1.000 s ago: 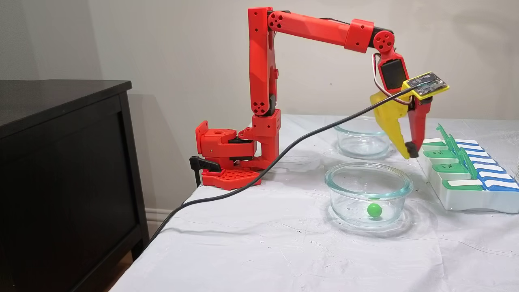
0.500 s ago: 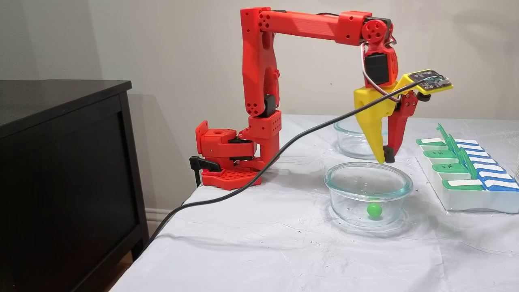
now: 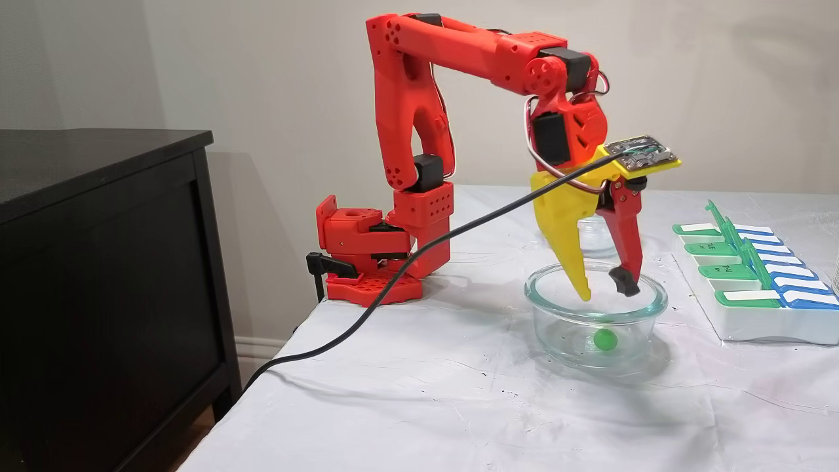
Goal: Sort medicines into box.
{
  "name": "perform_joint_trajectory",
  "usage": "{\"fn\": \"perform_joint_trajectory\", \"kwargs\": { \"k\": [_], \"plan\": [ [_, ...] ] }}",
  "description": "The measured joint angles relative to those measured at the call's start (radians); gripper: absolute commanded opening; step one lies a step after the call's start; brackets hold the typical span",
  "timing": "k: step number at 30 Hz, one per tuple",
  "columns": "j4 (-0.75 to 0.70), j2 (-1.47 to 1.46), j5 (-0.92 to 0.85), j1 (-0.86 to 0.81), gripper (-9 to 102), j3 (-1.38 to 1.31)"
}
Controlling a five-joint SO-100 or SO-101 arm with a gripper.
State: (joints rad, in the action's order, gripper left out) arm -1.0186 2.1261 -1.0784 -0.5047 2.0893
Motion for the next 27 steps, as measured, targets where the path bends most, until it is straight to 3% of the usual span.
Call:
{"fn": "perform_joint_trajectory", "kwargs": {
  "k": [11, 27],
  "plan": [
    [0.089, 0.002, -0.172, -0.031, 23, 0.066],
    [0.124, -0.067, -0.227, -0.052, 26, 0.066]
  ]
}}
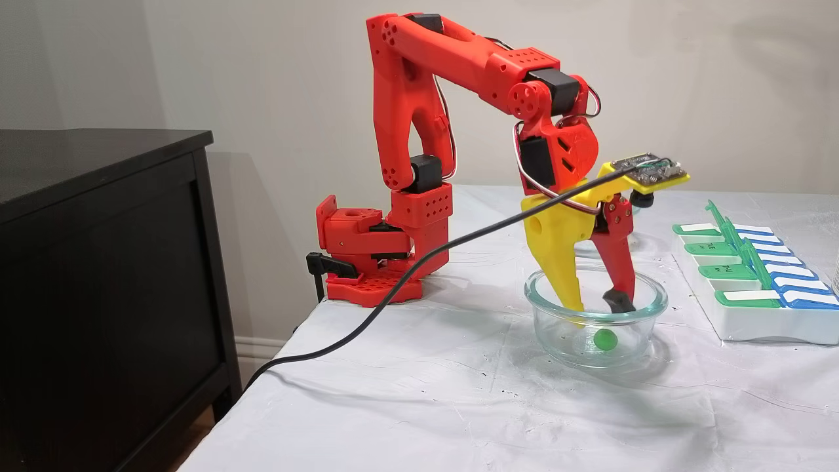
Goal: Sort medicines into box.
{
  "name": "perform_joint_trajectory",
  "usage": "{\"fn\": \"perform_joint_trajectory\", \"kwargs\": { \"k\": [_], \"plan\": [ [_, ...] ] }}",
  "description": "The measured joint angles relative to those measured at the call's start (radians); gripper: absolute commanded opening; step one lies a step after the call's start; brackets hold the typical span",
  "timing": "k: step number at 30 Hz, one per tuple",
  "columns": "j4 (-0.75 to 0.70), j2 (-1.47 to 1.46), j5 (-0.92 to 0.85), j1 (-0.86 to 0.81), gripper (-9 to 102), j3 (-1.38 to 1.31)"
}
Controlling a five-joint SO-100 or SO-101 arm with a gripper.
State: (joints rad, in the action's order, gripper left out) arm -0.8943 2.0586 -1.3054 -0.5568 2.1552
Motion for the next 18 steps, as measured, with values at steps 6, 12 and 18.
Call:
{"fn": "perform_joint_trajectory", "kwargs": {
  "k": [6, 12, 18],
  "plan": [
    [0.000, -0.055, 0.000, 0.006, 26, 0.000],
    [0.000, -0.075, 0.000, 0.012, 26, -0.002],
    [0.018, -0.106, 0.029, 0.015, 26, -0.015]
  ]
}}
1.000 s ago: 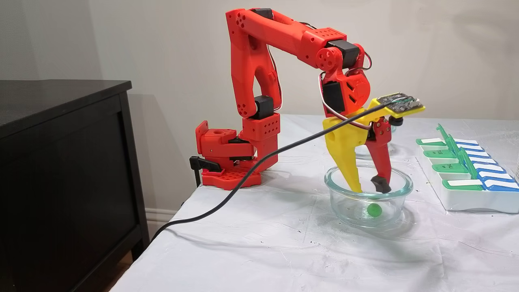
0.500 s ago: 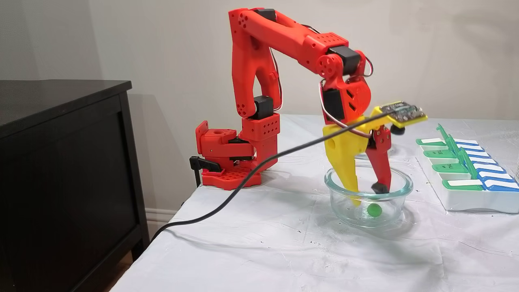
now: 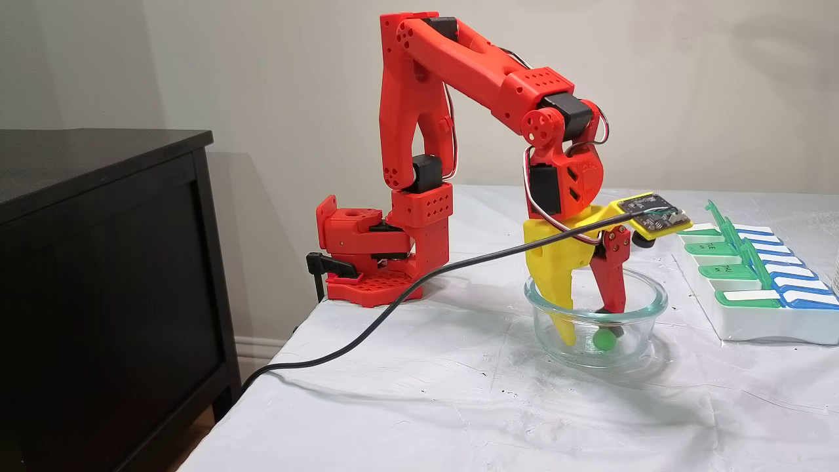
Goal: Sort medicines into box.
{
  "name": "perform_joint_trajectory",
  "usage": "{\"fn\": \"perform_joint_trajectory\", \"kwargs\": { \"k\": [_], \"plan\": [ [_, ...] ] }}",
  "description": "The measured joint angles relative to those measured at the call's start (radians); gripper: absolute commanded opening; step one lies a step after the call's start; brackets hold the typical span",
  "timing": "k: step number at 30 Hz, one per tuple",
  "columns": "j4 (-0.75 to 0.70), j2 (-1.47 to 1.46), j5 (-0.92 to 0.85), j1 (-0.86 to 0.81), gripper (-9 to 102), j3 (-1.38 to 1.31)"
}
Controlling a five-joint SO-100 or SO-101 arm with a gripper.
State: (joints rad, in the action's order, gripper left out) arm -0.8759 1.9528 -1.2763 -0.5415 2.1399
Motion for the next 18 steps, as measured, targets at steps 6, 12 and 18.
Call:
{"fn": "perform_joint_trajectory", "kwargs": {
  "k": [6, 12, 18],
  "plan": [
    [0.018, -0.023, 0.031, -0.002, 27, -0.021],
    [0.043, -0.023, 0.048, 0.003, 25, -0.021],
    [0.043, -0.035, 0.055, 0.015, 22, -0.021]
  ]
}}
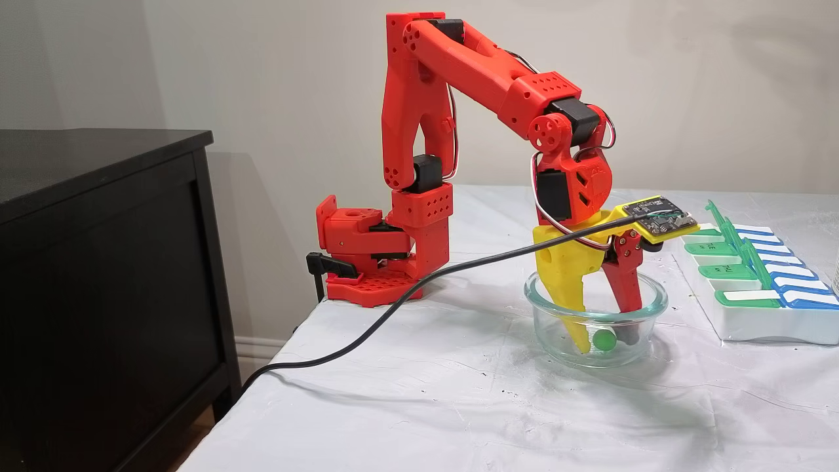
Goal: Sort medicines into box.
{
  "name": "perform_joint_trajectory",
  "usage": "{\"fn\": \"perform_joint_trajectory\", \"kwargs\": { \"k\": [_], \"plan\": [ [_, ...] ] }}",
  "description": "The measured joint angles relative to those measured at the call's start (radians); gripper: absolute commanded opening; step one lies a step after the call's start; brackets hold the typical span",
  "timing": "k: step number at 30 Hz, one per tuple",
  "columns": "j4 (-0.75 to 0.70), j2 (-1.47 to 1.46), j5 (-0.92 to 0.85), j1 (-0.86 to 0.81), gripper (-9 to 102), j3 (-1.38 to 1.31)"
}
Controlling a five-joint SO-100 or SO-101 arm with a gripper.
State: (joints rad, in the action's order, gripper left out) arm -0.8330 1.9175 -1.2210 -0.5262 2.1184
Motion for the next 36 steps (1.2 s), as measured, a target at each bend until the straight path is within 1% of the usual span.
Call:
{"fn": "perform_joint_trajectory", "kwargs": {
  "k": [8, 10, 14, 28, 36],
  "plan": [
    [0.000, -0.009, 0.002, 0.014, 21, -0.002],
    [0.000, -0.009, 0.002, 0.014, 17, -0.002],
    [0.000, -0.009, 0.002, 0.014, 13, -0.002],
    [0.023, -0.009, 0.008, 0.014, 10, -0.002],
    [0.035, -0.011, 0.014, 0.023, 2, -0.002]
  ]
}}
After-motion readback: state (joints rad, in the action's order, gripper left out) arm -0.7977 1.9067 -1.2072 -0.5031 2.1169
